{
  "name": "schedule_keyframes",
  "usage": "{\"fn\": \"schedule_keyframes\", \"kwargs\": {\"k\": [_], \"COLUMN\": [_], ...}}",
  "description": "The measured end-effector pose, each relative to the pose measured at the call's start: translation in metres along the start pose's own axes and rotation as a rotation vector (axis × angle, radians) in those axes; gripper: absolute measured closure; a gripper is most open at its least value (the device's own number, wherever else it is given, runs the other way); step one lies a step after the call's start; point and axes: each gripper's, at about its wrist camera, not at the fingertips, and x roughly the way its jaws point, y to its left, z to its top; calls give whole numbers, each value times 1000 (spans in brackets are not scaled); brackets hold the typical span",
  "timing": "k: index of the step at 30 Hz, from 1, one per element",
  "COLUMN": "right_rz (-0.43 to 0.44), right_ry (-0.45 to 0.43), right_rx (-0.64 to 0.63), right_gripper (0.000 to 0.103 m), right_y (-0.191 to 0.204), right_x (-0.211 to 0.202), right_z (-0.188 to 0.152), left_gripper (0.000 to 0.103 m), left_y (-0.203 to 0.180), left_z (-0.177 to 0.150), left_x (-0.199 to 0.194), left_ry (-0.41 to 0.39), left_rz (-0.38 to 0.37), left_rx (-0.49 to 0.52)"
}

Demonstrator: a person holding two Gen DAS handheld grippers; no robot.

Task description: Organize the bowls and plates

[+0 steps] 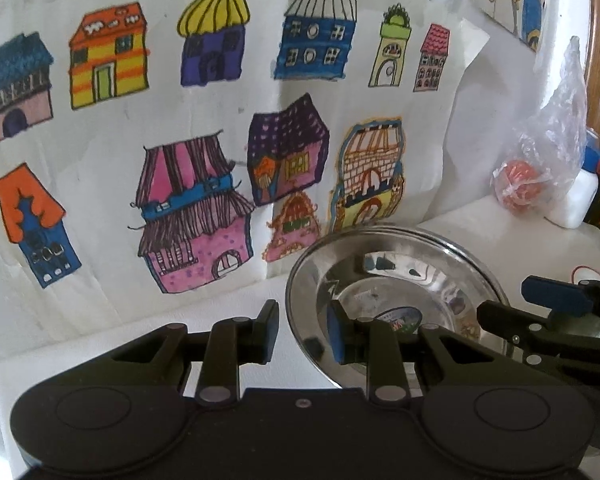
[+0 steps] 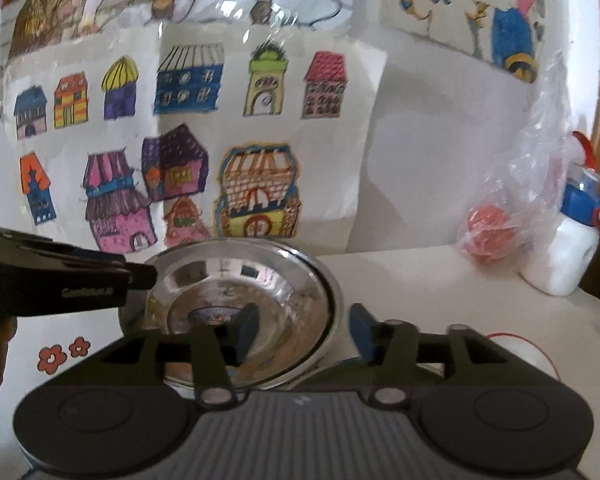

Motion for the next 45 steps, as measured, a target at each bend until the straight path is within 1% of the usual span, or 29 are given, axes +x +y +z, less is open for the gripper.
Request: {"fn": "schedule_keyframes", "kwargs": {"k": [1, 2, 4, 6, 7, 8, 9, 10, 12, 13, 15, 19, 21, 24, 28, 30, 33, 36, 39, 45], "right_rz": [4, 8, 11, 5, 5, 6, 5, 2, -10, -21, -47, -89, -101, -113, -120, -132, -106, -99, -94, -91], "right_ry": [-12, -25, -53, -87, -102, -118, -135, -149, -183, -200, -234, -265, -263, -245, -200, -175, -150, -123, -110, -69], "right_rx": [8, 15, 27, 36, 39, 41, 43, 41, 26, 17, -7, -30, -35, -39, -37, -33, -23, -11, -12, -14], "right_gripper": [32, 30, 20, 15, 13, 11, 8, 5, 3, 3, 2, 0, 0, 0, 0, 0, 0, 0, 0, 0], "right_y": [-3, -5, -10, -16, -19, -22, -25, -28, -33, -36, -42, -54, -61, -72, -85, -90, -98, -103, -106, -109], "right_x": [-4, -8, -16, -26, -31, -37, -44, -50, -64, -71, -86, -107, -114, -120, -122, -122, -121, -117, -114, -105], "right_z": [0, -1, -2, -3, -3, -3, -4, -4, -6, -7, -11, -18, -23, -32, -44, -49, -57, -61, -65, -71], "left_gripper": [74, 71, 65, 52, 48, 42, 37, 35, 26, 24, 18, 14, 9, 4, 2, 1, 1, 1, 1, 1], "left_y": [1, 1, 3, 3, 2, 1, 0, -1, -3, -4, -9, -18, -24, -34, -49, -57, -65, -72, -77, -85], "left_z": [0, 0, -1, -3, -4, -4, -5, -5, -7, -7, -9, -14, -17, -23, -30, -35, -43, -49, -52, -56], "left_x": [-3, -5, -11, -18, -21, -24, -28, -31, -40, -44, -52, -67, -73, -81, -87, -88, -89, -88, -83, -68], "left_ry": [-8, -16, -37, -64, -76, -92, -104, -114, -134, -144, -166, -202, -210, -219, -216, -199, -181, -159, -118, -43], "left_rz": [-2, -3, -6, 2, 6, 11, 12, 10, -1, -7, -19, -55, -70, -93, -124, -127, -145, -159, -180, -182], "left_rx": [-2, -4, -9, -6, -1, 6, 8, 6, 1, 3, 13, 24, 30, 53, 85, 103, 122, 131, 128, 124]}}
